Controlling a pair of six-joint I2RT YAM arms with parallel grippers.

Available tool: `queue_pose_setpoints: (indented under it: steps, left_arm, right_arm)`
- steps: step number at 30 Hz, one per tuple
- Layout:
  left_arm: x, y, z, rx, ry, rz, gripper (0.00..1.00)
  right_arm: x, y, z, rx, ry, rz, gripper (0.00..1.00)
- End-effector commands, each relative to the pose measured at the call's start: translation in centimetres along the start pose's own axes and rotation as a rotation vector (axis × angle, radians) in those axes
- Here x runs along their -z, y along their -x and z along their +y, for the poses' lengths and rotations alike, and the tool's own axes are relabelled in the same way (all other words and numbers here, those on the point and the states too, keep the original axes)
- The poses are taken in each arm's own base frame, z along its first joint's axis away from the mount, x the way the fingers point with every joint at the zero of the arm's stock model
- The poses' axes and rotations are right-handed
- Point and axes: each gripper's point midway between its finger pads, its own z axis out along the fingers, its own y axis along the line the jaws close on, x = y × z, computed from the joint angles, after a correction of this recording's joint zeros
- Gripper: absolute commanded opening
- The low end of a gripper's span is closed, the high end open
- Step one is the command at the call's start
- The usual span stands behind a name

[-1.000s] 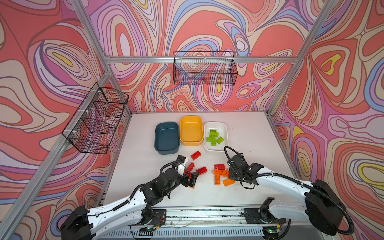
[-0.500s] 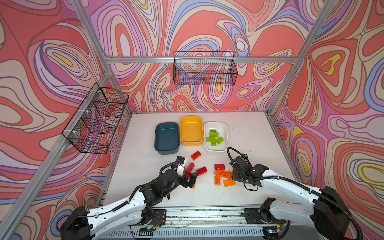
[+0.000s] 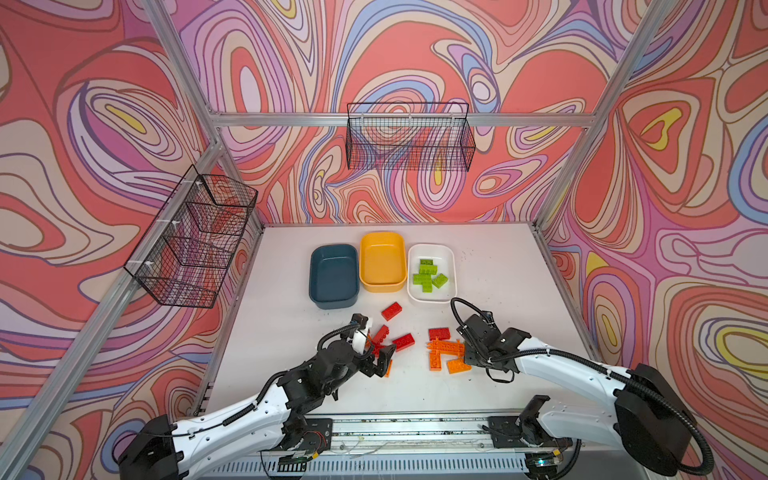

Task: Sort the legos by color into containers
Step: 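Drop the lime-green brick in the white bin while the left arm reaches out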

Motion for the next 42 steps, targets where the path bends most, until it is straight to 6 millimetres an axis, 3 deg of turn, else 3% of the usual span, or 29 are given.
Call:
queue_pose_setpoints:
  steps: [1,5,12,16,22,26,30,33,38,40,42]
  left_arm:
    - [0.0,-0.5,0.4,-0.010,0.016,0.008,1.00]
    - [0.0,-0.5,0.4,-0.013,0.015,0.010,1.00]
    - [0.4,-0.5,0.6,-0.014,0.027,0.012,1.00]
    - [0.7,-0.3,0.7,-0.017,0.032,0.009,1.00]
    - [0.9,-0.1,0.9,-0.025,0.044,0.008,1.00]
    - [0.8,0.1,0.7,-0.028,0.045,0.017,1.00]
    - [0.7,0.4,0.4,-0.028,0.044,0.031,1.00]
    - [0.8,0.5,0.4,-0.021,0.048,0.044,1.00]
    - [1.1,0.9,0.3,0.000,0.057,0.056,1.00]
    - [1.0,1.0,0.1,0.010,0.056,0.063,1.00]
    - [0.8,1.3,-0.3,0.016,0.046,0.072,1.00]
  right_arm:
    - [-0.5,0.3,0.1,0.014,-0.021,-0.012,0.62]
    - [-0.9,1.1,1.3,0.034,0.000,-0.025,0.60]
    - [-1.9,1.5,2.5,0.079,0.003,-0.011,0.34]
    - [-0.7,2.7,2.8,0.088,0.014,-0.052,0.25]
    - [3.6,8.0,3.9,0.115,-0.001,-0.202,0.24]
    - [5.8,12.3,6.2,0.134,0.032,-0.297,0.24]
    - [6.5,16.3,9.7,0.166,0.075,-0.367,0.24]
    - [5.7,19.1,11.5,0.182,0.087,-0.394,0.24]
    - [2.5,23.2,13.2,0.178,0.115,-0.392,0.25]
    - [0.4,24.0,13.9,0.188,0.119,-0.367,0.29]
    - [-0.9,24.7,14.7,0.203,0.145,-0.352,0.41]
